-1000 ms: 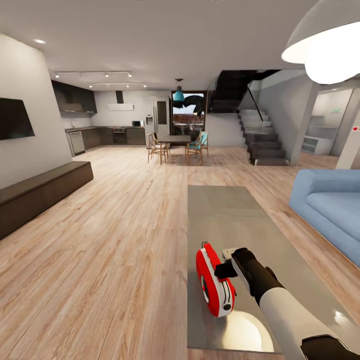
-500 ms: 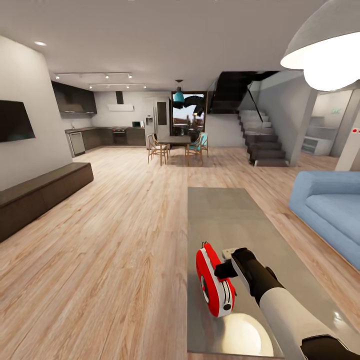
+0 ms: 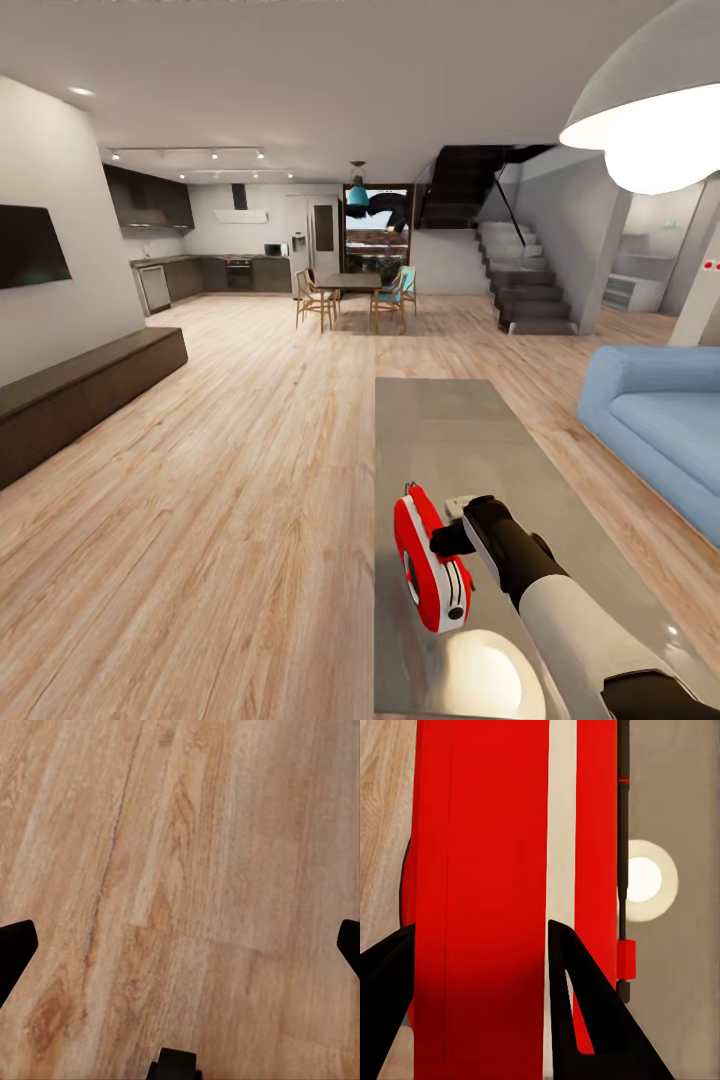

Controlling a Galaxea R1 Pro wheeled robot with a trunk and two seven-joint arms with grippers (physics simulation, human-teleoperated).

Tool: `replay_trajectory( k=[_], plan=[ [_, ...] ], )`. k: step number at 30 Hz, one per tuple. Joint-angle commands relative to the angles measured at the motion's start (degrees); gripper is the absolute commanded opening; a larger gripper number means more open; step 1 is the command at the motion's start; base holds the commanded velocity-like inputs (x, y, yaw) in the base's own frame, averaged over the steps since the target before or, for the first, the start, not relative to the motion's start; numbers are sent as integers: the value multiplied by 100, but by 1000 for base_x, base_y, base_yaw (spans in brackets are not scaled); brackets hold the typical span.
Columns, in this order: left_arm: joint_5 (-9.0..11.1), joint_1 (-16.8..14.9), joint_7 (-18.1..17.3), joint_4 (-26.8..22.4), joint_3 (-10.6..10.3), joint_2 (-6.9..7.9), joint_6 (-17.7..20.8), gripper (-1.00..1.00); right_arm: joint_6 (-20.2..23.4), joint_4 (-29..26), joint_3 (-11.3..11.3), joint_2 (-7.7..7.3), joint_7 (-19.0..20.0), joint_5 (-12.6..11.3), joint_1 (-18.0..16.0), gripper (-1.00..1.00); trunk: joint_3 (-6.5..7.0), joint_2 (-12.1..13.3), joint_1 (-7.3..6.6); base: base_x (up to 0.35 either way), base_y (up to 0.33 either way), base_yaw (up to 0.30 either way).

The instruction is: Turn on the radio receiver that's on the table in the living room.

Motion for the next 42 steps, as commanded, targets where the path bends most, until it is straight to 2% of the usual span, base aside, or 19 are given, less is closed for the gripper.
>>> replay_trajectory(
  k=[1, 42],
  plan=[
    [0, 0, -1, 0, 0, 0, 0, 100, 1, -1, -1, 0, 5, -14, -1, -100, 19, 41, -23, 0, 0, 0],
    [-9, 0, 5, 0, 0, 6, 9, 100, 0, -2, -2, 0, 77, -14, -1, -100, 755, 1686, -923, 0, 0, 0]
  ],
)
